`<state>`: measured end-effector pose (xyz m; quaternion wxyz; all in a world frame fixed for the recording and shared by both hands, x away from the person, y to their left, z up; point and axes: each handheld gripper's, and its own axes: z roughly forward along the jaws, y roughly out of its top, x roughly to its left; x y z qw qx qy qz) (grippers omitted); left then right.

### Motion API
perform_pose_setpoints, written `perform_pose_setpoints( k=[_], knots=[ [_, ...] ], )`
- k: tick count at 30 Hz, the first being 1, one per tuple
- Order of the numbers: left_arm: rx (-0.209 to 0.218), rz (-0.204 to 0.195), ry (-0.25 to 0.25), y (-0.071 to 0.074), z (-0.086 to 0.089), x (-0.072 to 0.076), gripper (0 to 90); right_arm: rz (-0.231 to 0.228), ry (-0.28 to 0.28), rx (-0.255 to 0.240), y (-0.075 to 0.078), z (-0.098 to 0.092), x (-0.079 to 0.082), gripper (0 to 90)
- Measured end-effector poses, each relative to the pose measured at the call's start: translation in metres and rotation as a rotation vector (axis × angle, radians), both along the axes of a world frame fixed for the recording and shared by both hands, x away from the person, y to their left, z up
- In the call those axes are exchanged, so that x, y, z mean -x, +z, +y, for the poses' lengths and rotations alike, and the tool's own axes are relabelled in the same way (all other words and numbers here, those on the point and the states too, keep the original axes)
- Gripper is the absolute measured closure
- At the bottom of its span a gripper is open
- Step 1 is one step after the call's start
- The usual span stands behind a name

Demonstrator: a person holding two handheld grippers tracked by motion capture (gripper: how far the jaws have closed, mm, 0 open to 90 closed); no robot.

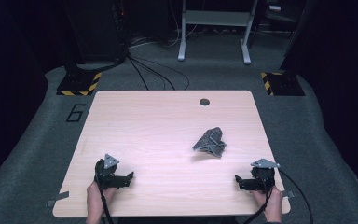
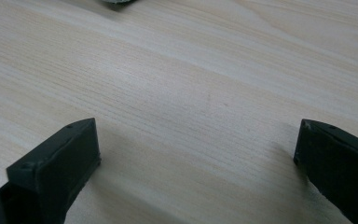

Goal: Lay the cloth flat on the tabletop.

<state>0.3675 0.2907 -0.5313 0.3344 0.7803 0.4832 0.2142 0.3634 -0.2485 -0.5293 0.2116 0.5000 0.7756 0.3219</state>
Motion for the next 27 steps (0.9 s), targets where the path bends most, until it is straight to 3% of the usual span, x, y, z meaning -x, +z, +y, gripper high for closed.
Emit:
perform_pose_setpoints(
  k=[7, 13, 16, 20, 27],
  knots=[
    [-0.001, 0.0, 0.0, 0.0, 0.0, 0.0, 3.5, 0.006, -0.004, 0.003, 0.0, 0.0, -0.001, 0.0],
    [0.002, 0.0, 0.002, 0.0, 0.0, 0.0, 3.6, 0.044, -0.012, 0.009, 0.003, 0.003, -0.004, 0.0],
    [-0.006, 0.002, -0.004, 0.0, 0.0, 0.0, 3.6, 0.033, -0.031, 0.016, 0.004, 0.002, -0.004, 0.0],
    [-0.004, 0.004, -0.003, 0.0, 0.0, 0.0, 3.6, 0.038, -0.018, -0.046, 0.007, 0.001, -0.004, 0.0],
    [-0.005, 0.003, -0.004, 0.0, 0.0, 0.0, 3.6, 0.037, 0.039, -0.074, 0.025, 0.024, -0.015, 0.0]
  ],
)
